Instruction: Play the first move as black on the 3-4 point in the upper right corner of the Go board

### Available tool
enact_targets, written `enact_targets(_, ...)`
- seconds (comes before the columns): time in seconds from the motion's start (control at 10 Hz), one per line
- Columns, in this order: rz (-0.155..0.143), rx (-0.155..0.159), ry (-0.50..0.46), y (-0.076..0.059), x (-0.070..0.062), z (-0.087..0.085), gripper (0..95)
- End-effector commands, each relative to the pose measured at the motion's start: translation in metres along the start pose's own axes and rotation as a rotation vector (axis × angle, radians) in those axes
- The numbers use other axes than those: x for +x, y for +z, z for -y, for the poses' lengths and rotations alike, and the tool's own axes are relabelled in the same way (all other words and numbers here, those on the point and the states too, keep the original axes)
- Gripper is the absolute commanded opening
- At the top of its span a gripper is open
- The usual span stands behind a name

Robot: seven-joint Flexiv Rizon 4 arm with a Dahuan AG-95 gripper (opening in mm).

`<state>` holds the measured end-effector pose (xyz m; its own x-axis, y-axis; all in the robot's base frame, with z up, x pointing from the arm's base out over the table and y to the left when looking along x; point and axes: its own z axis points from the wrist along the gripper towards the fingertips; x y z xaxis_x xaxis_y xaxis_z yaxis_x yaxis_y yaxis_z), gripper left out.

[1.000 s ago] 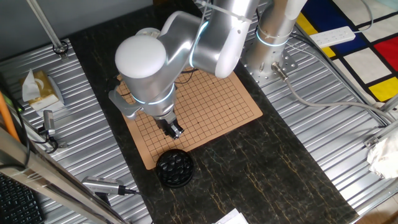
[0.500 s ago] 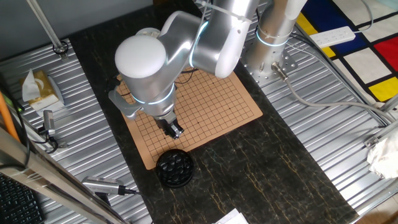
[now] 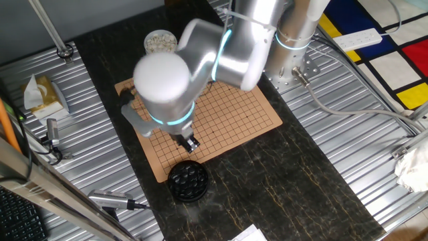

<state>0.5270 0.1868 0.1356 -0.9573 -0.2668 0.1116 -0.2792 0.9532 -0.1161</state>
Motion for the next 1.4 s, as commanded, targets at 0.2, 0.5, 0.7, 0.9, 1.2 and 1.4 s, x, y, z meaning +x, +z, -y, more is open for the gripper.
enact_targets(0.2, 0.034, -0.004, 0.007, 0.0, 0.002, 0.002, 19.0)
enact_targets(0.5, 0.068, -0.016, -0.052, 0.0, 0.002, 0.002, 19.0)
enact_targets(0.7, 0.057, -0.024, -0.05, 0.005, 0.002, 0.001, 19.0)
enact_targets(0.9, 0.078, -0.07, -0.028, 0.022, 0.001, -0.002, 19.0)
enact_targets(1.2, 0.091, -0.075, -0.015, 0.019, -0.006, -0.012, 19.0)
enact_targets(1.4, 0.106, -0.097, -0.019, 0.019, -0.01, -0.018, 19.0)
